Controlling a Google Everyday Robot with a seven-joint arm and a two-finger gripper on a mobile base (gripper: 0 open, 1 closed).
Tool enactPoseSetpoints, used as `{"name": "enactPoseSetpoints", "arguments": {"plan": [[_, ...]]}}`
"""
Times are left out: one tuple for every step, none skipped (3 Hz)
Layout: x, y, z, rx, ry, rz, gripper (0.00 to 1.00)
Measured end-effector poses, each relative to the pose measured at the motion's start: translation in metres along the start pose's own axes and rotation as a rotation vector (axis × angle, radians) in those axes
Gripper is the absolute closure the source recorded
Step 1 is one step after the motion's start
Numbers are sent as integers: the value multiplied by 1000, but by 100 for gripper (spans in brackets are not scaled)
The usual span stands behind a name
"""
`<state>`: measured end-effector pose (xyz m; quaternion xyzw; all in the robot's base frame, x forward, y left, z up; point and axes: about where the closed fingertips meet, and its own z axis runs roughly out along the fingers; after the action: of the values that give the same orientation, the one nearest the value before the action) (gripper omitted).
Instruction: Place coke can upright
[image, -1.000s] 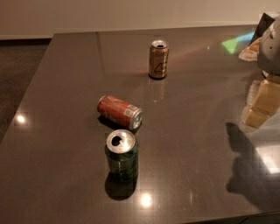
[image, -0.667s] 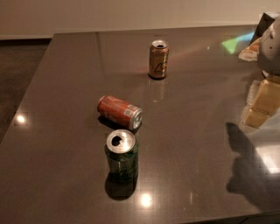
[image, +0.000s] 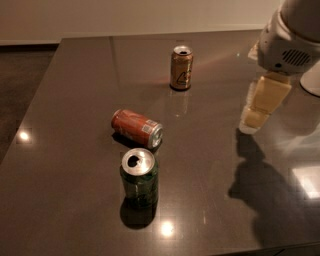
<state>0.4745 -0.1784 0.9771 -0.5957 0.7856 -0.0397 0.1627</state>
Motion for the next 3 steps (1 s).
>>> {"name": "enactPoseSetpoints", "arguments": {"plan": [[-35, -4, 25, -29, 19, 11, 0], [-69, 1, 57, -83, 25, 32, 0], [-95, 1, 92, -126, 39, 62, 0]]}}
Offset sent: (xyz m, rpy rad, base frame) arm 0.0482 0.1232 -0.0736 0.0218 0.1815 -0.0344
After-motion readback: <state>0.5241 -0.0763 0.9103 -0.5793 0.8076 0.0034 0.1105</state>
